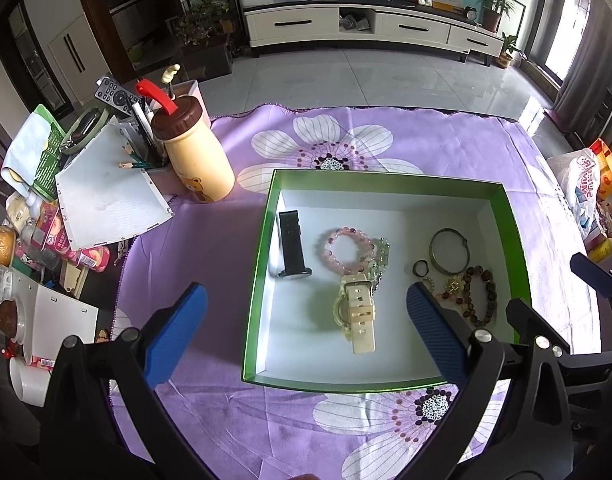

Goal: Organize jewelry

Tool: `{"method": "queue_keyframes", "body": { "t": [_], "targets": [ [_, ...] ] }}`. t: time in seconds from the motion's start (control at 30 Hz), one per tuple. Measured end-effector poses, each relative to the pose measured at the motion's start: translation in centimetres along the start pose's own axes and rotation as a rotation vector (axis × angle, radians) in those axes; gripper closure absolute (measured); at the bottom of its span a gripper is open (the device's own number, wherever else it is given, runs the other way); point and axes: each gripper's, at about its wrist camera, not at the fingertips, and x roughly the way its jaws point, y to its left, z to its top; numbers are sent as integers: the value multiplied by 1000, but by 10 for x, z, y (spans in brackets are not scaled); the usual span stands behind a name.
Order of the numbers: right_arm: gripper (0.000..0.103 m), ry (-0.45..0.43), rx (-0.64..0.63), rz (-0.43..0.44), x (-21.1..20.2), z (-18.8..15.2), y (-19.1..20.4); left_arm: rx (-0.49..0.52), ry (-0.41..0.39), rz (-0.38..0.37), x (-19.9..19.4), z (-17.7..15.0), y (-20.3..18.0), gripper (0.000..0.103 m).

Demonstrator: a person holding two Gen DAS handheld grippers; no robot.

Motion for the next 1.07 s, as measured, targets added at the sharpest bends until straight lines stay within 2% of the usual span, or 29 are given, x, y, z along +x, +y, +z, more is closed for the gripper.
{"method": "queue_keyframes", "body": {
  "t": [1.07],
  "targets": [
    [1, -2, -5, 0, -2, 0, 2, 1, 12, 11, 1, 0, 1, 2]
  ]
}}
